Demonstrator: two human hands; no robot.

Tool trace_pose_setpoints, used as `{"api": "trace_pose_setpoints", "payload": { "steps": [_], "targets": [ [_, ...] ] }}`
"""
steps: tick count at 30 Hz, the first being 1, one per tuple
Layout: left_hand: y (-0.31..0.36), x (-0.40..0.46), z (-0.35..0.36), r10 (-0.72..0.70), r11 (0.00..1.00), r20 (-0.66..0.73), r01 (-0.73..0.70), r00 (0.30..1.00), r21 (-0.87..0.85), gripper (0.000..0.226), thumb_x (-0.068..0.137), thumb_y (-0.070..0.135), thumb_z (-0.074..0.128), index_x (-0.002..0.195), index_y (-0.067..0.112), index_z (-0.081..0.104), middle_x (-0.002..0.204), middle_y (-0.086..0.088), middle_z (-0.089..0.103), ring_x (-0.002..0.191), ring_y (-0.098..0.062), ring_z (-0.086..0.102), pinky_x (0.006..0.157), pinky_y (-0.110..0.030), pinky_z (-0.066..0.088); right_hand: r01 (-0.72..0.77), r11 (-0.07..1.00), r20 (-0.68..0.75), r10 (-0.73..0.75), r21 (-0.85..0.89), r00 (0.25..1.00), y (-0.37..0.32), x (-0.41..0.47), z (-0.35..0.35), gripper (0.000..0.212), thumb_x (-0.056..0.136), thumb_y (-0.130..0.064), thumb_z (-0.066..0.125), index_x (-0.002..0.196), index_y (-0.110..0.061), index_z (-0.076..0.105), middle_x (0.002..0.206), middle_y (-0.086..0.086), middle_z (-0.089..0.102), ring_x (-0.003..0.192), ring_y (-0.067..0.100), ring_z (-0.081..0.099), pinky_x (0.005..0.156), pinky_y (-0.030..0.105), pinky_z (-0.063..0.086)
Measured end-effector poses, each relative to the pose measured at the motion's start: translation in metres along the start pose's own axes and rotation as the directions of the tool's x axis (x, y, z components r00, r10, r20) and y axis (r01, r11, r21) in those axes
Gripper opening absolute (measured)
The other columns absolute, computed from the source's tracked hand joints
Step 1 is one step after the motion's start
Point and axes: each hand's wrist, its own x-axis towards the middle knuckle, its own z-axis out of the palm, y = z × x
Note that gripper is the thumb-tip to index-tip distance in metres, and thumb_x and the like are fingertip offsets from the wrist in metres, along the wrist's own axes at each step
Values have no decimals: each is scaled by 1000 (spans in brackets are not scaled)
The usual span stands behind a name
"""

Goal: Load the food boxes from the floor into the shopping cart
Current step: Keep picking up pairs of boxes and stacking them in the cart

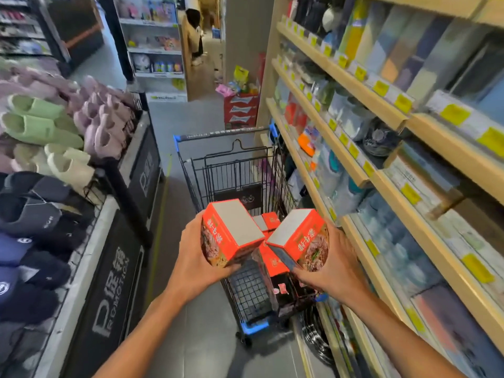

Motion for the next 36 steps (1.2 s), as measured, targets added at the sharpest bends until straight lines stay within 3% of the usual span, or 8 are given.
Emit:
{"api": "trace_pose_setpoints", "payload": {
  "steps": [6,10,14,17,25,28,31,36],
  "targets": [
    [-36,43,13,-77,994,-10,76,997,-85,125,54,49,98,154,38,22,150,16,35,143,-13,35,117,-48,36,-21,996,61,26,-81,998,12,60,16,135,52,-84,76,156,-31,8,148,-2,37,133,22,39,109,50,39],
    [-53,67,22,-167,973,-23,161,986,-164,120,53,61,92,149,46,23,148,9,40,142,-12,40,117,-48,37,11,992,132,6,-124,991,24,107,28,142,51,-83,77,158,-29,3,153,1,34,140,24,35,114,49,31],
    [-73,92,38,-231,961,-4,227,973,-160,125,52,56,95,153,35,23,151,8,39,142,-9,39,117,-47,37,56,984,181,-25,-166,983,48,163,52,143,49,-90,70,158,-29,0,152,1,36,140,24,37,115,49,31],
    [-92,112,58,-302,939,-5,296,953,-174,124,51,56,95,152,39,25,150,9,40,141,-9,41,115,-48,40,93,969,243,-35,-230,969,69,200,78,142,52,-100,58,159,-25,1,152,-1,36,138,23,39,115,49,32],
    [-163,178,129,-357,920,12,354,934,-170,124,53,38,100,151,42,25,150,10,38,143,-12,39,116,-50,39,273,876,425,-88,-398,901,111,302,146,133,59,-99,51,160,-29,2,156,3,33,139,30,37,113,52,31],
    [-198,202,147,-332,925,51,335,942,-180,122,55,36,100,151,42,24,151,9,38,143,-15,39,116,-50,38,341,803,444,-107,-489,889,122,344,176,128,61,-93,54,160,-28,6,155,5,32,135,34,39,110,54,32],
    [-229,219,158,-325,925,74,333,943,-183,123,54,38,100,151,41,25,151,11,38,144,-18,38,116,-50,38,407,711,480,-111,-574,870,129,384,205,123,61,-90,57,158,-21,25,152,11,39,127,39,47,103,56,36],
    [-265,235,164,-349,911,112,365,930,-193,122,53,50,98,151,44,25,149,16,40,143,-15,39,115,-49,39,639,446,649,-157,-626,745,120,435,255,103,73,-70,64,153,-13,33,152,15,38,125,39,44,104,55,28]
  ]
}}
